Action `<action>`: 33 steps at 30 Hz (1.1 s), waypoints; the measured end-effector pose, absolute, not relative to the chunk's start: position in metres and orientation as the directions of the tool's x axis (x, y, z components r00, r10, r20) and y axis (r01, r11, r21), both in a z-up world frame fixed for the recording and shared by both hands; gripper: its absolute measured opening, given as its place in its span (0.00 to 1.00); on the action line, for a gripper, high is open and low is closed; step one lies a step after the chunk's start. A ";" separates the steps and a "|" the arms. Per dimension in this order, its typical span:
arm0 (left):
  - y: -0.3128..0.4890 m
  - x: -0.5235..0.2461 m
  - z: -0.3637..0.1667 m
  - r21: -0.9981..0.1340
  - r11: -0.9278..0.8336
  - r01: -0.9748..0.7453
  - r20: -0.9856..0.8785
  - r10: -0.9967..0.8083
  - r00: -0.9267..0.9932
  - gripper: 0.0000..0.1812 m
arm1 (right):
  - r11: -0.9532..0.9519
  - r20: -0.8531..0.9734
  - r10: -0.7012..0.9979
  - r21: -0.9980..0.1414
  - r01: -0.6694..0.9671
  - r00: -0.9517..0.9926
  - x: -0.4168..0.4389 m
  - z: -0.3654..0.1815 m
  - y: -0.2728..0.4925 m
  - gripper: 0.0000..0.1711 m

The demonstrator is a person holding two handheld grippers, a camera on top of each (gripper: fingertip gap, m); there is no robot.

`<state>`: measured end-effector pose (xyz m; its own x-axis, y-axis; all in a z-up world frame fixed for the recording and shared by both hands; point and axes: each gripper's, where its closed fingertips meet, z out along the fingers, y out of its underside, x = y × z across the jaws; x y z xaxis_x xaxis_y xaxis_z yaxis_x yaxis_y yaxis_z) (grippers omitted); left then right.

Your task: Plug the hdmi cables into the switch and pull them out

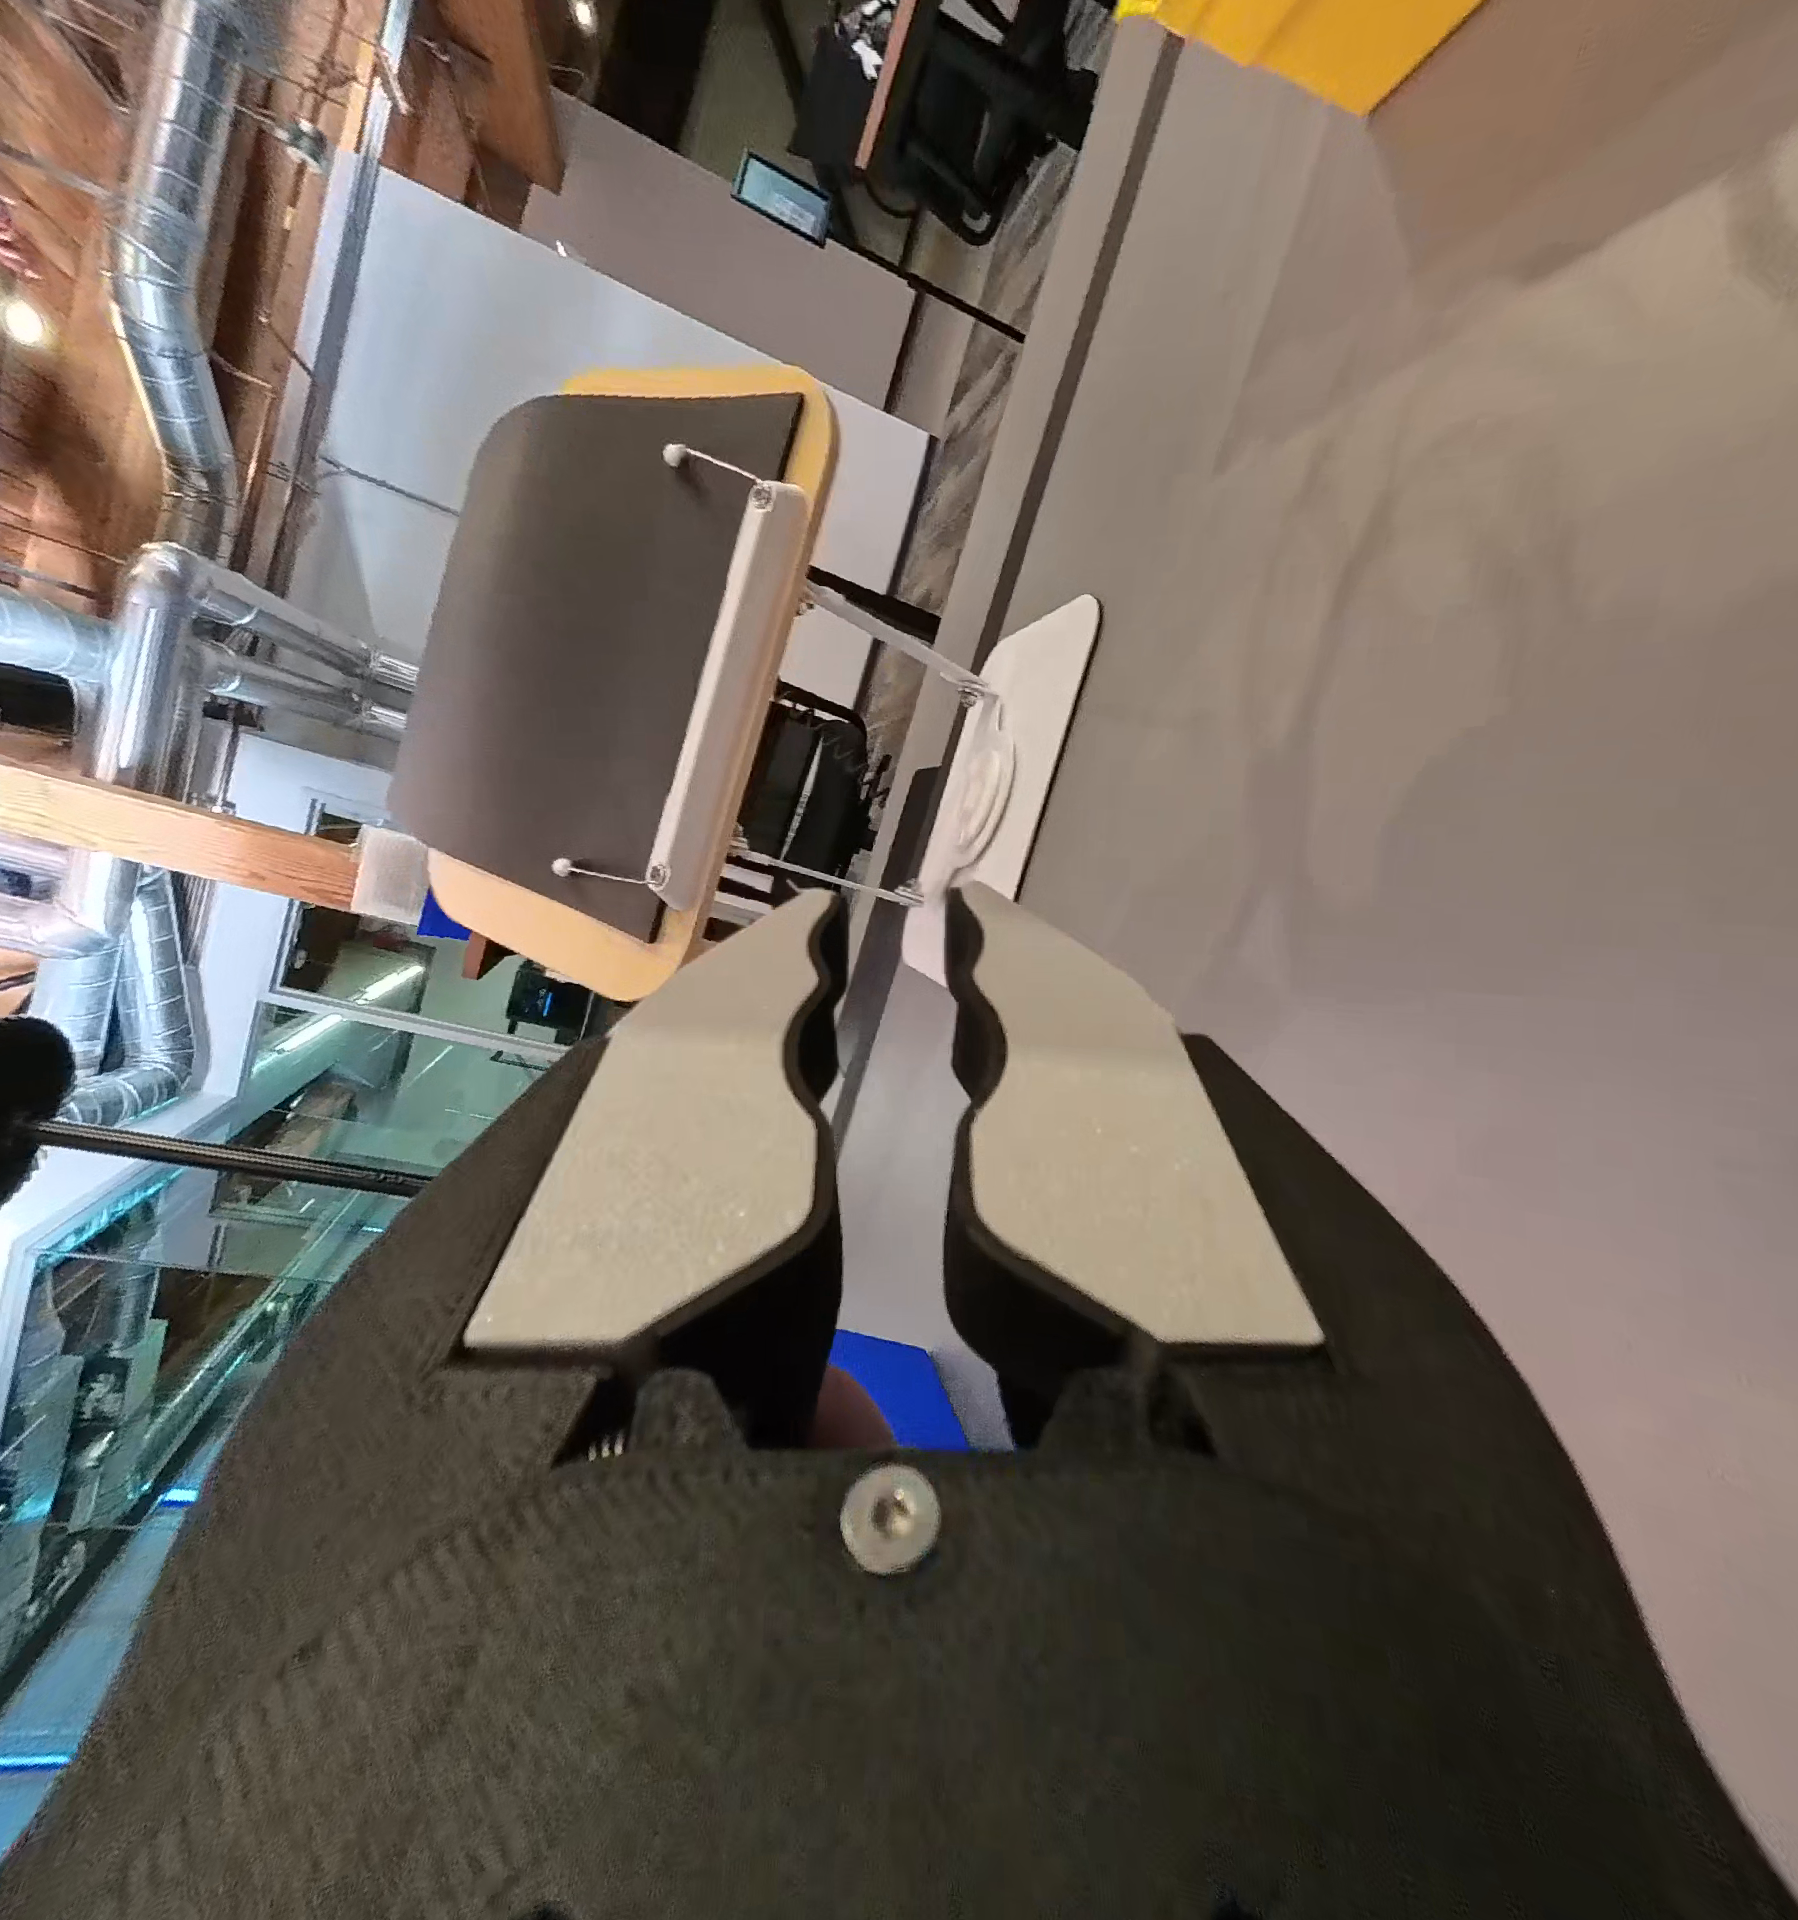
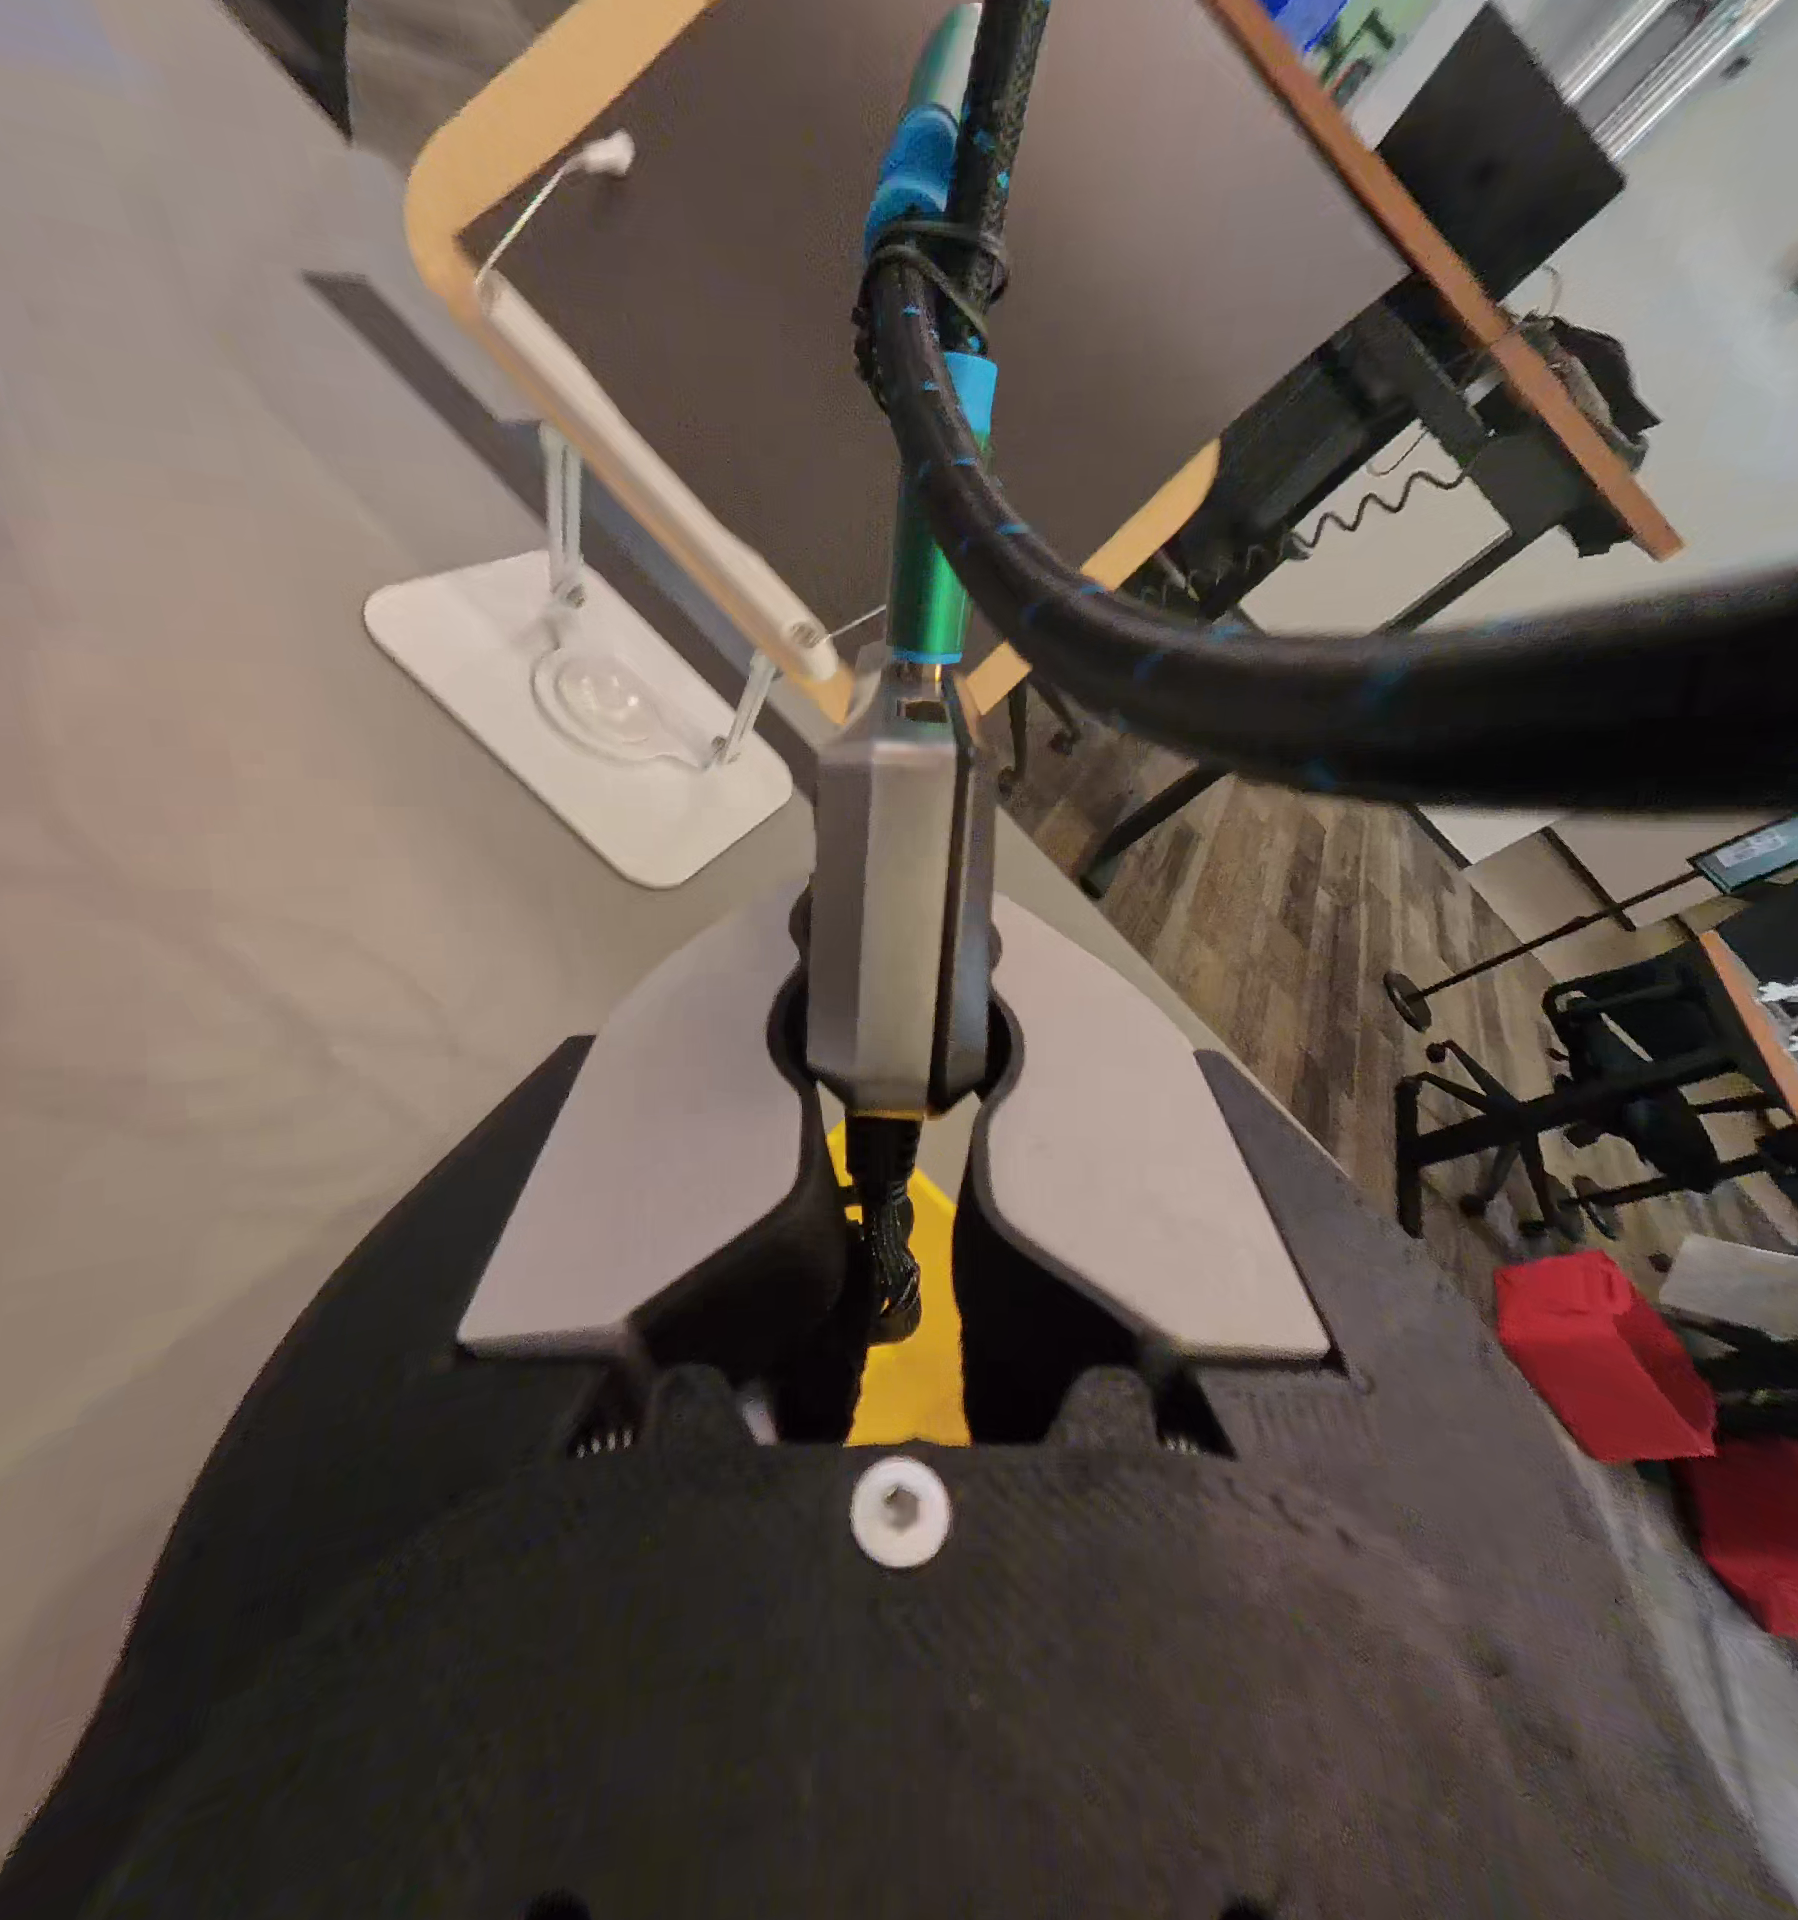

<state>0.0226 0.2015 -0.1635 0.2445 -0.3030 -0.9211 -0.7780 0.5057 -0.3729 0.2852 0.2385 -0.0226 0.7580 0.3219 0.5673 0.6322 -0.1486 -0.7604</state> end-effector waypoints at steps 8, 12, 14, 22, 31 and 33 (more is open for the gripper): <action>0.206 0.021 -0.181 -0.364 0.488 -0.793 -0.918 -0.332 0.217 0.09 | -0.041 0.425 0.210 -0.896 0.443 0.880 0.348 0.053 0.243 0.13; 0.209 0.019 -0.188 -0.362 0.478 -0.801 -0.915 -0.346 0.207 0.09 | -0.035 0.355 0.158 -0.931 0.364 0.922 0.384 0.050 0.247 0.13; 0.209 0.019 -0.191 -0.362 0.475 -0.802 -0.913 -0.354 0.202 0.09 | -0.068 0.314 0.141 -0.943 0.326 0.939 0.401 0.030 0.252 0.12; 0.207 0.020 -0.198 -0.347 0.474 -0.809 -0.913 -0.367 0.177 0.09 | -0.330 0.297 0.093 -0.891 0.311 0.950 0.447 -0.096 0.263 0.12; 0.205 0.022 -0.204 -0.331 0.476 -0.815 -0.915 -0.372 0.155 0.10 | -0.549 0.454 0.271 -0.651 0.523 0.849 0.451 -0.193 0.255 0.13; 0.205 0.022 -0.205 -0.324 0.476 -0.817 -0.917 -0.370 0.149 0.10 | -0.555 0.465 0.297 -0.626 0.547 0.834 0.450 -0.196 0.255 0.13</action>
<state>0.0218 0.2049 -0.2053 0.1487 -0.3696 -0.9172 -0.8174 0.4761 -0.3244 0.4503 0.2549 -0.1957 0.8339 0.2967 0.4653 0.5471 -0.5553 -0.6264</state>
